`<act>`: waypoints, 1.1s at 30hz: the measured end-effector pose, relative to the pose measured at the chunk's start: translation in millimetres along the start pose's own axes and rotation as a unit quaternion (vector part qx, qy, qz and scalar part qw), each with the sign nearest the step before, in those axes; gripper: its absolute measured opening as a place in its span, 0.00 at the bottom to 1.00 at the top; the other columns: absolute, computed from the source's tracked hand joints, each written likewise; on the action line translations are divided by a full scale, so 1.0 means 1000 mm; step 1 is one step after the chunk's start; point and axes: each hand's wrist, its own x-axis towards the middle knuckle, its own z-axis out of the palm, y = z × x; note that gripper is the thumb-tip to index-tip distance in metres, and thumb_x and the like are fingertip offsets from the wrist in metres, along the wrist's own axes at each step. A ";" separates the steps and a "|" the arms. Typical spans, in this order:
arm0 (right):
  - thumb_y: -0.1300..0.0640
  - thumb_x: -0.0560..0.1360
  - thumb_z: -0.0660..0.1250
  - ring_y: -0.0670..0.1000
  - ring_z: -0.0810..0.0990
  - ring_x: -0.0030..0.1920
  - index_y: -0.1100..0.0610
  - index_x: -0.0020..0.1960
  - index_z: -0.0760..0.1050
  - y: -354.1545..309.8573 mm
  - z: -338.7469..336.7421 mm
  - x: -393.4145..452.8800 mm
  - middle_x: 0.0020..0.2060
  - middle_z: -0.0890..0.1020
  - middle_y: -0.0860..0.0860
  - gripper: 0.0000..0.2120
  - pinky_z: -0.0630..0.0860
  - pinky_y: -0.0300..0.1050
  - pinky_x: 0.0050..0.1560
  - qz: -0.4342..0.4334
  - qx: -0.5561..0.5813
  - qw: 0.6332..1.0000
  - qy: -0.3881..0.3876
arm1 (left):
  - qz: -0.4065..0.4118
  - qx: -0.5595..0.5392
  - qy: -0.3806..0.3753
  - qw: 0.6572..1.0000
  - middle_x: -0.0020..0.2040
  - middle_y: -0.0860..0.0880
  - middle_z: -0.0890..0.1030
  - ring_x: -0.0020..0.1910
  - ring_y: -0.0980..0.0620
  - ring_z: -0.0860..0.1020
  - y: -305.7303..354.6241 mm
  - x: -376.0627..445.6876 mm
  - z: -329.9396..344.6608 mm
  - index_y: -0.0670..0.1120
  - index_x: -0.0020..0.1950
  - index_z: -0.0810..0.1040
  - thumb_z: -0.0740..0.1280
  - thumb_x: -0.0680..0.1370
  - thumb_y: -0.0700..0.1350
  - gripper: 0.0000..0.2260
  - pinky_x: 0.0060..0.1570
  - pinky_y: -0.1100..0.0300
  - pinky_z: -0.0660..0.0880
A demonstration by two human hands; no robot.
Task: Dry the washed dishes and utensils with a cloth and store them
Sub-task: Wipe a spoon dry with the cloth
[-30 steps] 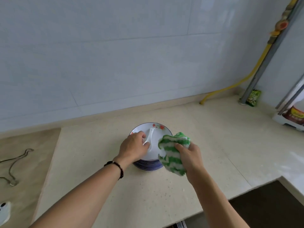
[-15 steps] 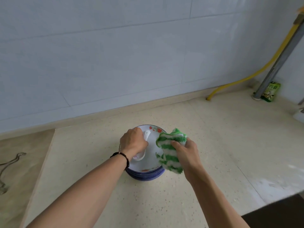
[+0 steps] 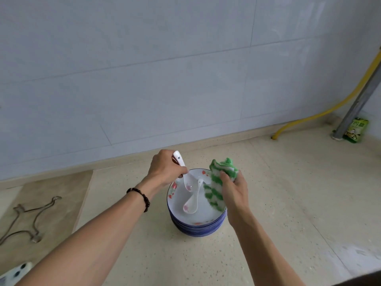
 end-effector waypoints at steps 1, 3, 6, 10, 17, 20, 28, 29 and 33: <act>0.57 0.82 0.61 0.55 0.82 0.47 0.51 0.53 0.73 -0.003 0.007 -0.003 0.48 0.81 0.55 0.03 0.81 0.57 0.51 -0.024 -0.006 1.000 -0.011 | 0.019 -0.013 -0.003 1.000 0.34 0.50 0.84 0.33 0.54 0.83 0.003 -0.003 -0.004 0.44 0.37 0.81 0.77 0.69 0.38 0.06 0.34 0.59 0.79; 0.57 0.81 0.60 0.51 0.76 0.43 0.50 0.53 0.71 -0.011 0.020 -0.013 0.44 0.78 0.52 0.03 0.77 0.51 0.47 -0.063 -0.040 0.994 -0.075 | 0.066 -0.026 -0.013 0.997 0.33 0.52 0.83 0.31 0.55 0.79 0.007 -0.010 -0.011 0.45 0.36 0.80 0.78 0.68 0.38 0.07 0.31 0.61 0.73; 0.55 0.70 0.57 0.48 0.70 0.37 0.58 0.51 0.76 -0.028 0.030 -0.030 0.37 0.76 0.52 0.14 0.69 0.39 0.39 -0.098 -0.083 0.968 -0.218 | 0.118 -0.043 -0.015 0.992 0.29 0.55 0.79 0.30 0.58 0.75 0.006 -0.016 -0.024 0.47 0.32 0.78 0.75 0.68 0.35 0.10 0.32 0.64 0.71; 0.61 0.76 0.61 0.49 0.77 0.43 0.42 0.54 0.84 -0.046 0.023 -0.034 0.46 0.84 0.60 0.19 0.72 0.47 0.46 -0.113 -0.142 0.936 -0.303 | 0.143 -0.096 -0.047 0.984 0.31 0.50 0.79 0.31 0.54 0.74 -0.005 -0.016 -0.049 0.46 0.32 0.78 0.72 0.68 0.29 0.13 0.35 0.59 0.72; 0.57 0.83 0.58 0.62 0.81 0.60 0.60 0.68 0.76 -0.059 0.014 -0.030 0.60 0.81 0.63 0.17 0.76 0.53 0.61 0.030 -0.011 0.906 -0.422 | 0.180 -0.200 -0.121 0.955 0.31 0.50 0.79 0.33 0.54 0.76 -0.006 -0.024 -0.071 0.44 0.32 0.78 0.75 0.69 0.27 0.14 0.37 0.61 0.76; 0.65 0.80 0.66 0.58 0.83 0.58 0.47 0.70 0.74 -0.063 0.022 -0.038 0.56 0.85 0.56 0.22 0.79 0.51 0.61 -0.115 -0.162 0.890 -0.411 | 0.195 -0.161 -0.145 0.957 0.33 0.48 0.81 0.36 0.53 0.77 -0.006 -0.025 -0.077 0.47 0.32 0.80 0.75 0.68 0.28 0.16 0.38 0.60 0.76; 0.61 0.80 0.61 0.46 0.80 0.38 0.52 0.48 0.75 -0.086 0.043 -0.038 0.40 0.81 0.50 0.06 0.78 0.44 0.38 -0.254 -0.493 0.782 -0.284 | 0.159 -0.062 -0.133 0.976 0.32 0.45 0.80 0.32 0.50 0.79 0.006 -0.034 -0.097 0.40 0.36 0.79 0.75 0.71 0.33 0.07 0.36 0.57 0.78; 0.61 0.79 0.60 0.50 0.81 0.41 0.53 0.50 0.75 -0.088 0.043 -0.037 0.42 0.81 0.51 0.07 0.78 0.48 0.41 -0.258 -0.523 0.762 -0.282 | 0.183 0.047 -0.143 0.972 0.31 0.46 0.79 0.31 0.52 0.77 0.009 -0.034 -0.102 0.41 0.36 0.79 0.75 0.73 0.39 0.08 0.35 0.57 0.76; 0.62 0.80 0.58 0.56 0.81 0.41 0.54 0.53 0.74 -0.093 0.041 -0.033 0.42 0.81 0.52 0.08 0.78 0.50 0.40 -0.296 -0.531 0.749 -0.262 | 0.272 0.363 -0.118 0.883 0.35 0.50 0.73 0.38 0.47 0.74 0.025 -0.041 -0.104 0.47 0.36 0.67 0.60 0.84 0.50 0.17 0.38 0.53 0.69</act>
